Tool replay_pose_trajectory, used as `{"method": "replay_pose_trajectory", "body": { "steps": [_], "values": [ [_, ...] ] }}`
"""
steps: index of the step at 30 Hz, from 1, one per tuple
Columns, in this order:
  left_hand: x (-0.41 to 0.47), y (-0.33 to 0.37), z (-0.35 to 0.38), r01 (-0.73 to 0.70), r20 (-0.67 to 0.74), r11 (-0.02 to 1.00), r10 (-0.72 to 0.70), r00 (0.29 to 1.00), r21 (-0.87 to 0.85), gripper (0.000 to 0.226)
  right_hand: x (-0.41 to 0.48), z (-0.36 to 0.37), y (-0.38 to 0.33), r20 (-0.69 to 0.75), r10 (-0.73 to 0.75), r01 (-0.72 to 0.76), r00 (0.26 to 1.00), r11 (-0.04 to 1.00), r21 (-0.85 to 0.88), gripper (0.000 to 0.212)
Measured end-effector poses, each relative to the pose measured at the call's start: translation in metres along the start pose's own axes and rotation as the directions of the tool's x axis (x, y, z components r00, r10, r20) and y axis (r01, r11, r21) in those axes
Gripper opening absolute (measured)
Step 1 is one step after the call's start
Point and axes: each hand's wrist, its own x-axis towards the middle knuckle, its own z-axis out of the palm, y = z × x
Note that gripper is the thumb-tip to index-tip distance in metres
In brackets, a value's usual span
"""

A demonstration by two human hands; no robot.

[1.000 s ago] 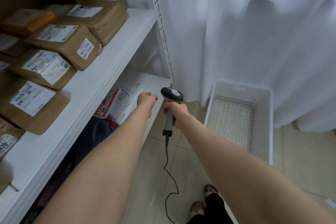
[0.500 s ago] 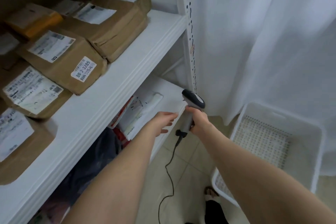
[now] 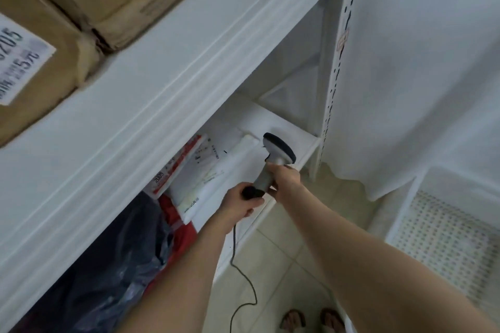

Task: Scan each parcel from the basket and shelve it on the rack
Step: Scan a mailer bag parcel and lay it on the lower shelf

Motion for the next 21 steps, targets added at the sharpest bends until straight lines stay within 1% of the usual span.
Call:
{"method": "replay_pose_trajectory", "body": {
  "steps": [2,6,8,10,12,14,16,18,19,21],
  "values": [
    [0.021,-0.016,-0.003,-0.017,-0.039,0.999,0.018,0.999,0.032,0.032,0.019,0.007,0.009,0.017,0.028,-0.028,0.999,0.999,-0.032,0.028],
    [0.058,-0.039,-0.005,-0.068,-0.125,0.987,0.086,0.988,0.142,0.035,0.052,0.017,0.022,0.025,0.023,-0.022,0.999,0.999,-0.047,0.026],
    [0.074,-0.048,-0.005,-0.113,-0.15,0.97,0.148,0.978,0.217,0.037,0.066,0.02,0.027,0.035,-0.006,0.007,0.999,0.999,-0.051,0.026],
    [0.087,-0.056,-0.006,-0.143,-0.142,0.947,0.19,0.971,0.289,0.042,0.078,0.022,0.034,0.046,-0.047,0.05,0.998,0.997,-0.063,0.028],
    [0.096,-0.062,-0.007,-0.146,-0.132,0.938,0.195,0.972,0.313,0.05,0.087,0.023,0.041,0.039,-0.103,0.107,0.994,0.988,-0.108,0.032],
    [0.101,-0.066,-0.009,-0.15,-0.171,0.934,0.214,0.962,0.324,0.055,0.092,0.024,0.045,-0.008,-0.128,0.125,0.992,0.977,-0.17,0.034],
    [0.104,-0.066,-0.011,-0.141,-0.27,0.933,0.237,0.933,0.331,0.054,0.095,0.025,0.046,-0.05,-0.114,0.104,0.992,0.979,-0.175,0.034],
    [0.107,-0.062,-0.014,-0.086,-0.362,0.918,0.238,0.901,0.388,0.051,0.094,0.028,0.046,-0.073,-0.093,0.084,0.993,0.989,-0.123,0.031],
    [0.108,-0.061,-0.015,-0.049,-0.384,0.9,0.234,0.893,0.433,0.049,0.094,0.03,0.046,-0.077,-0.094,0.085,0.993,0.99,-0.114,0.03],
    [0.108,-0.06,-0.014,-0.021,-0.375,0.877,0.226,0.899,0.48,0.049,0.091,0.034,0.047,-0.081,-0.107,0.094,0.991,0.984,-0.15,0.027]
  ]
}}
